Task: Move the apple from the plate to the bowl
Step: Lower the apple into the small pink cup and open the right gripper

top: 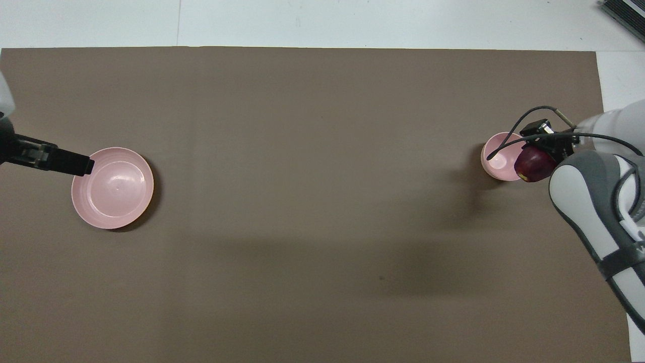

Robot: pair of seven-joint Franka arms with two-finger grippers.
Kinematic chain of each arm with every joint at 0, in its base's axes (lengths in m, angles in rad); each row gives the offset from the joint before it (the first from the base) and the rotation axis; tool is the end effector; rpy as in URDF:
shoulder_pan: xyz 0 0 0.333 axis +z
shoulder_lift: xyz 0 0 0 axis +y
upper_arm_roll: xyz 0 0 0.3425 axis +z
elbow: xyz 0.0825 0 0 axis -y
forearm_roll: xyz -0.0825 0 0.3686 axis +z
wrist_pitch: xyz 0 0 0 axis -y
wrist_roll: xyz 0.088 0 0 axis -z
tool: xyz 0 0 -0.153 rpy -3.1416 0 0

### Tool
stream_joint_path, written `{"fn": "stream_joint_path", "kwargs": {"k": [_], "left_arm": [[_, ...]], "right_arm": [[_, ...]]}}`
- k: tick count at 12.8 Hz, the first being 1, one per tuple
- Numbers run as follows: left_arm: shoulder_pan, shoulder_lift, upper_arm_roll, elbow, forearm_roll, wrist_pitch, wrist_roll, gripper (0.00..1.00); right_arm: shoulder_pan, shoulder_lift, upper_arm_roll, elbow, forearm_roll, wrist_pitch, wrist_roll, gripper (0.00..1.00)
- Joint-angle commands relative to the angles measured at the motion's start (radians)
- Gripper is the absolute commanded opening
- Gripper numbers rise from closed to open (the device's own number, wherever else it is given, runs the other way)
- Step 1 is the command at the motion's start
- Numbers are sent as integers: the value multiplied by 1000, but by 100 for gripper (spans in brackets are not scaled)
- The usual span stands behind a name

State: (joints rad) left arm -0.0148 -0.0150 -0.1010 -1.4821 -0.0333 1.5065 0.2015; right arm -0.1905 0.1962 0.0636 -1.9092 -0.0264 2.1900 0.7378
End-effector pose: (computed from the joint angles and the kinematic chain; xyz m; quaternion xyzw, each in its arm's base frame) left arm 0.5252 -0.0669 0.6475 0.9869 -0.1593 0.0203 0.0150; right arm 0.6022 -0.0803 0.3912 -0.9098 0.4129 -0.0420 0.0081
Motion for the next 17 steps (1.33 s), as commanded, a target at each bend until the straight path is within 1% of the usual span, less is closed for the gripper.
{"fn": "stream_joint_path", "kwargs": {"k": [1, 2, 3, 4, 6, 7, 9, 11, 12, 13, 14, 15, 16, 17], "left_arm": [[4, 21, 4, 91, 15, -118, 16, 100], [4, 21, 9, 98, 15, -152, 15, 100], [3, 20, 17, 106, 13, -161, 15, 100], [1, 17, 20, 106, 7, -163, 15, 100], [1, 6, 26, 106, 6, -172, 16, 100], [-14, 6, 56, 108, 4, -178, 16, 100], [-108, 6, 180, 120, 3, -187, 16, 100], [-145, 3, 208, 120, 4, -189, 18, 100], [-165, 1, 234, 120, 4, -186, 18, 100], [-178, -2, 266, 118, 3, -184, 18, 100], [-177, -6, 267, 117, 3, -175, 16, 100], [-165, -11, 253, 112, 4, -172, 16, 100], [-166, -28, 251, 106, 4, -173, 9, 100], [-165, -34, 251, 100, 4, -184, 9, 100]], "right_arm": [[-10, 64, 13, -4, -23, 54, -29, 0], [-10, 89, 13, -4, -24, 57, -29, 0], [-12, 94, 13, -19, -23, 71, -29, 0], [-12, 94, 13, -43, -24, 97, -31, 0], [-12, 127, 13, -45, -24, 152, -29, 0], [-9, 135, 13, -36, -24, 180, -29, 0], [-6, 152, 13, -2, -26, 183, -28, 0], [-1, 167, 13, 32, -26, 188, -26, 0], [3, 167, 15, 32, -23, 188, -25, 1], [6, 167, 15, 32, -20, 185, -18, 29], [5, 167, 15, 32, -11, 183, -12, 43], [3, 169, 15, 32, -4, 185, -12, 88], [2, 170, 15, 32, -4, 183, -14, 100], [2, 169, 15, 32, -4, 185, -24, 100]]}}
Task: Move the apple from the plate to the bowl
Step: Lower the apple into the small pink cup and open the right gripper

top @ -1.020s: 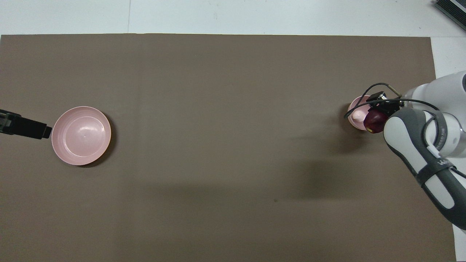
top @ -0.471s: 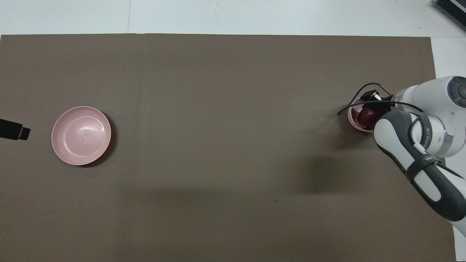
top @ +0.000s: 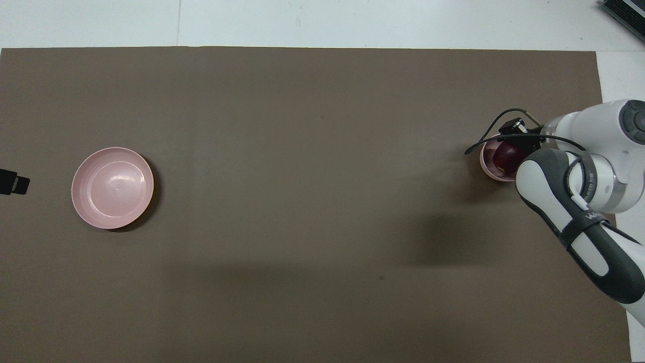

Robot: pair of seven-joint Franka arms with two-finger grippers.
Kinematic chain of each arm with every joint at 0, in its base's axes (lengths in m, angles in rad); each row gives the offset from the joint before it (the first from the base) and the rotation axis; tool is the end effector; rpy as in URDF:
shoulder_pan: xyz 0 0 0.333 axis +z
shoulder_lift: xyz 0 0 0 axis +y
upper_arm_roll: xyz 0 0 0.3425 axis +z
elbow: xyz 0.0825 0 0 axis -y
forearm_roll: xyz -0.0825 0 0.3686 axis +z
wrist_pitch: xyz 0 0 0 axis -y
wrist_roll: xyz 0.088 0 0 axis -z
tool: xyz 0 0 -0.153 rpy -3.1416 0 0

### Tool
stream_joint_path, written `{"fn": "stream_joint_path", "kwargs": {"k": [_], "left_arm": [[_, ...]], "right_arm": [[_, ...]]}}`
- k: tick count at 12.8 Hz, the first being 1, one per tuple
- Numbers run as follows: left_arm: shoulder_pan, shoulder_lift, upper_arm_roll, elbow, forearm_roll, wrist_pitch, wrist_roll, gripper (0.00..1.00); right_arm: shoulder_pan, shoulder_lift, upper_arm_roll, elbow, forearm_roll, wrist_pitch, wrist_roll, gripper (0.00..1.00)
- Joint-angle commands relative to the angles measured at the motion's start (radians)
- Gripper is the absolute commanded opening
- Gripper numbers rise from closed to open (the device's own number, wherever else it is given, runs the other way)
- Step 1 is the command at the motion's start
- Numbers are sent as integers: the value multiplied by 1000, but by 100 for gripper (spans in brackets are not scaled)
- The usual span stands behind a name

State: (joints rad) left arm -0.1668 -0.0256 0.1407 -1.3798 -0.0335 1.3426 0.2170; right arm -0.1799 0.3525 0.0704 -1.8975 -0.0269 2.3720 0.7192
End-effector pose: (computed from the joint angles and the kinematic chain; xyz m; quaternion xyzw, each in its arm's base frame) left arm 0.5020 -0.0175 0.6833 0.9920 -0.1249 -0.0042 0.0186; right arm 0.6361 -0.0735 0.3180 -0.9161 0.3962 -0.0580 0.0204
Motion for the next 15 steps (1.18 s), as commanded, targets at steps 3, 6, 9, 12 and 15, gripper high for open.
{"fn": "stream_joint_path", "kwargs": {"k": [3, 6, 9, 12, 15], "left_arm": [[-10, -25, 22, -2, 6, -19, -8, 100], [-10, -25, 22, -1, 4, -17, -8, 100], [-10, -25, 22, -1, 4, -19, -8, 100], [-10, -25, 22, -1, 4, -19, -8, 100], [-10, -25, 22, -1, 4, -19, -8, 100]], "right_arm": [[-9, -13, 8, 21, -19, -31, -84, 100], [-6, -72, 15, 75, -16, -193, -312, 100], [-3, -86, 29, 181, -19, -371, -516, 100], [11, -136, 37, 212, -22, -486, -629, 100], [22, -257, 37, 204, -8, -626, -621, 100]]}}
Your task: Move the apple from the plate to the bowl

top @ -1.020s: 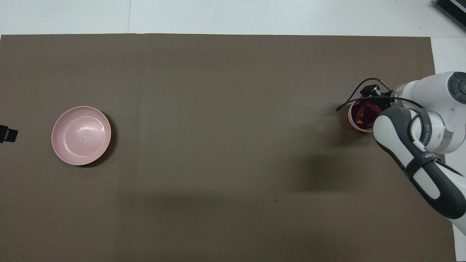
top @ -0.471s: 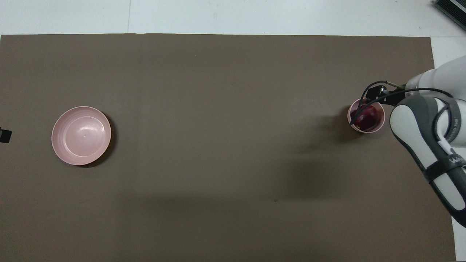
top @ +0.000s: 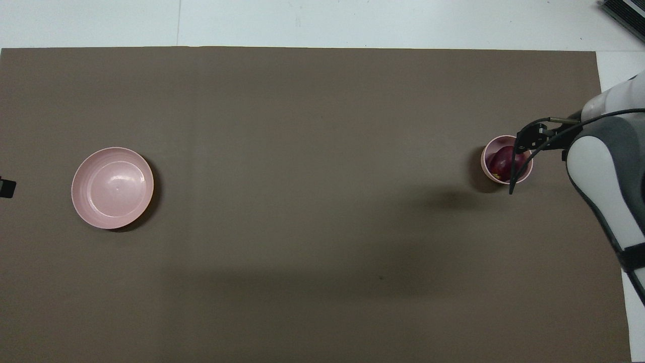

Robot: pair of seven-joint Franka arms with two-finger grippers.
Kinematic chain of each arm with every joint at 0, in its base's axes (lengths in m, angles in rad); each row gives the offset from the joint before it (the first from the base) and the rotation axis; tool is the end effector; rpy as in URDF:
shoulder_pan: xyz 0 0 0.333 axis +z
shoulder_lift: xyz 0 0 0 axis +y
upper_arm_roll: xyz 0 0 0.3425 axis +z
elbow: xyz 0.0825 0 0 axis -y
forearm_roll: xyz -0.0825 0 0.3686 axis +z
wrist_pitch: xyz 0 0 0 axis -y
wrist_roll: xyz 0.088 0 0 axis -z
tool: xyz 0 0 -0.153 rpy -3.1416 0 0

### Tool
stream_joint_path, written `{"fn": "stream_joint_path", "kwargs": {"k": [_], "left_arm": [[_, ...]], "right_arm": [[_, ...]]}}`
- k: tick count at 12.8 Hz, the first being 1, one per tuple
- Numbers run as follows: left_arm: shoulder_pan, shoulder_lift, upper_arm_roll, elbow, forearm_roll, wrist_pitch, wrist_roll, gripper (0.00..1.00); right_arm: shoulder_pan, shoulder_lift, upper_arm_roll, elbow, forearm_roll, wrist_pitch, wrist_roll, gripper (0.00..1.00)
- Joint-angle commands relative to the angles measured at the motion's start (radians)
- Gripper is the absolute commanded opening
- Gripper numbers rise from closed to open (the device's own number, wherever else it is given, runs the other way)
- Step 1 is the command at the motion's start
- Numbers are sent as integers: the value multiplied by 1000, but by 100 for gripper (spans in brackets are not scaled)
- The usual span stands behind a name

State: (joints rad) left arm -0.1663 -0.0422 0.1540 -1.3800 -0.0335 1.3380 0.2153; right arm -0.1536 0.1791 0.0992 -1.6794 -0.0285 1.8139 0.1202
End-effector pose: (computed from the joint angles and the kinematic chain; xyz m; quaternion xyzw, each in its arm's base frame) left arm 0.4957 -0.0095 0.6909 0.9929 -0.1174 0.0018 0.0195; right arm 0.5988 -0.0397 0.4736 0.9962 -0.0840 -0.0217 0.0056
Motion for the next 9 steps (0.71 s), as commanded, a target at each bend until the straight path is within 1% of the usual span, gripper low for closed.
{"fn": "stream_joint_path", "kwargs": {"k": [1, 4, 6, 9], "left_arm": [[-10, -8, 9, -1, 4, -14, -7, 100], [-10, -8, 9, -1, 4, -14, -7, 100], [-10, -8, 9, -1, 4, -14, -7, 100], [-10, -8, 9, -1, 4, -14, -7, 100]], "right_arm": [[-1, -116, 8, -10, -1, -105, -18, 100], [-3, -180, 8, 10, 48, -204, -5, 100], [-4, -168, 8, 88, 51, -298, -7, 100], [-3, -170, 8, 92, 53, -289, -7, 100]]}}
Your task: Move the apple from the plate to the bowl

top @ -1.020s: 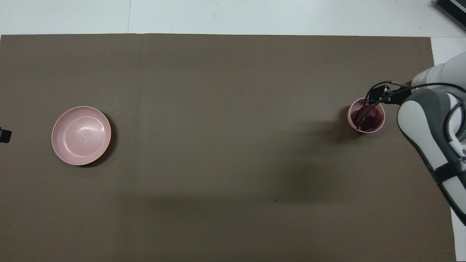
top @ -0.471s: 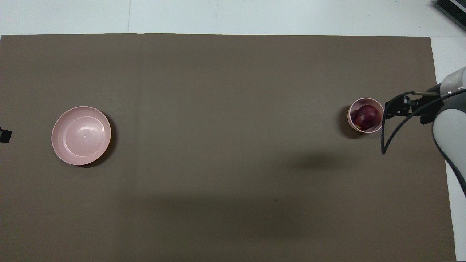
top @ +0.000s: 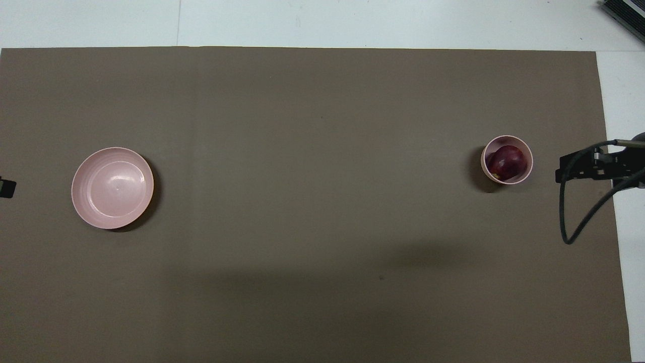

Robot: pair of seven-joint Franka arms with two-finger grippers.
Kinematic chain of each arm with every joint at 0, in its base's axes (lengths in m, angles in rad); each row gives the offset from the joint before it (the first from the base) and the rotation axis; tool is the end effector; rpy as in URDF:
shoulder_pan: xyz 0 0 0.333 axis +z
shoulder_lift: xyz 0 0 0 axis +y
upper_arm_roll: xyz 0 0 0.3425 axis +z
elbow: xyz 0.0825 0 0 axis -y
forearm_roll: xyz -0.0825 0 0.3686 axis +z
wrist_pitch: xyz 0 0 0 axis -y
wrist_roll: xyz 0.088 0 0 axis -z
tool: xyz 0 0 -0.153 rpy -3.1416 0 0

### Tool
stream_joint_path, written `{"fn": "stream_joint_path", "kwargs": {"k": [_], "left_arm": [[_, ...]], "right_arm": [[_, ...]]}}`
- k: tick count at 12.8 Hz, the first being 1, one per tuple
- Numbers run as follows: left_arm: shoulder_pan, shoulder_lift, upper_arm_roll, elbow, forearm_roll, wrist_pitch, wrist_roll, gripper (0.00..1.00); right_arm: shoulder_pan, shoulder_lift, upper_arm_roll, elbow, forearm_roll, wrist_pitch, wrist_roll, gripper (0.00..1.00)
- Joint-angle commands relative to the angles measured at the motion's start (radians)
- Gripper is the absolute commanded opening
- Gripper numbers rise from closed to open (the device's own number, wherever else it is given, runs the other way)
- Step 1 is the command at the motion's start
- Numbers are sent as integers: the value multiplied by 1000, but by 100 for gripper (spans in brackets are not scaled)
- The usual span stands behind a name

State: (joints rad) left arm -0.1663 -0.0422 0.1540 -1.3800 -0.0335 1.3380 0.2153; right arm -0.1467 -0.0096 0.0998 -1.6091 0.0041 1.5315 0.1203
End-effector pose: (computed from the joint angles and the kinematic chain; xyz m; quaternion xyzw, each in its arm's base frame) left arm 0.4957 -0.0095 0.6909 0.9929 -0.1174 0.0018 0.0195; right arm 0.5269 -0.0238 0.5895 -0.9959 0.0835 0.0341 0.0003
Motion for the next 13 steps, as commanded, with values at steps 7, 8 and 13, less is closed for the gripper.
{"fn": "stream_joint_path", "kwargs": {"k": [7, 8, 13], "left_arm": [[-10, -8, 9, -1, 4, -14, -7, 100], [-10, -8, 9, -1, 4, -14, -7, 100], [-10, -7, 9, -1, 6, -2, -5, 100]], "right_arm": [[-17, 13, 6, 14, 19, -8, -11, 100], [-17, 13, 6, 14, 19, -8, -11, 100], [-25, 14, 6, 15, 20, -11, -5, 100]]}}
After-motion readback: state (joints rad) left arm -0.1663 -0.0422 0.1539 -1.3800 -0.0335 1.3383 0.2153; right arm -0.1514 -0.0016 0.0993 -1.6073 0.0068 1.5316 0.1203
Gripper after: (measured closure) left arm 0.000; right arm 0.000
